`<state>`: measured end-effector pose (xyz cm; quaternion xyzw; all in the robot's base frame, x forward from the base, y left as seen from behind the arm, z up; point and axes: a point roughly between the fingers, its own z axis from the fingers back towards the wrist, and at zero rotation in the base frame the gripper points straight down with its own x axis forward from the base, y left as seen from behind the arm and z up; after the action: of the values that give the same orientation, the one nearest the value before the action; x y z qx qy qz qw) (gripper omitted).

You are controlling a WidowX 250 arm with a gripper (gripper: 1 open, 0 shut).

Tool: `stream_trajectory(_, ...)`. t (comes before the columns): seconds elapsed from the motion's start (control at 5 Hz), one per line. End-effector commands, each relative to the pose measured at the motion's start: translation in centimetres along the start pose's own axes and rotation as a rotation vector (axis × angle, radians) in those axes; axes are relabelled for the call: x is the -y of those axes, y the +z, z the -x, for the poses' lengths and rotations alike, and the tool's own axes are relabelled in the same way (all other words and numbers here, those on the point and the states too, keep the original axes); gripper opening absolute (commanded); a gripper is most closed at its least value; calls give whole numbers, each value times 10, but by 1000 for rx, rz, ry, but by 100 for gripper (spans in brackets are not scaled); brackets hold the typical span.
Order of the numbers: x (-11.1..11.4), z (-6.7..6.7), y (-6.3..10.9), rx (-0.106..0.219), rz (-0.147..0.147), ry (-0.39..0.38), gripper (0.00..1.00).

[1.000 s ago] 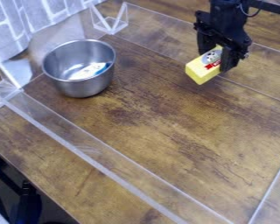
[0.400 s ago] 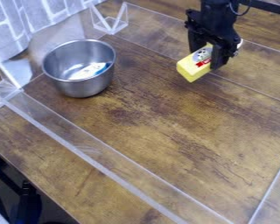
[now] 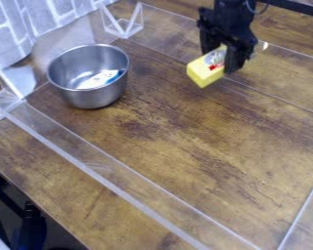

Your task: Move the yellow butter to the left side of the table

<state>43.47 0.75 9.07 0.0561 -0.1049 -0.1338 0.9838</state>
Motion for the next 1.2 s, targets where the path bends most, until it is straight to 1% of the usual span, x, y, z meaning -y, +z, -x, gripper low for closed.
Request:
stream_trajectory(0.0, -23, -1, 76, 131, -60, 34, 0)
stream_trajectory(0.2, -42, 26, 80, 142, -91, 48, 0)
stream_trajectory(0.4, -46, 28, 84, 156, -103, 46, 0)
stream_trajectory(0.8, -47, 6, 53, 177, -93, 16, 0)
stream_trajectory(1.0, -47, -7, 35, 184, -88, 3, 0)
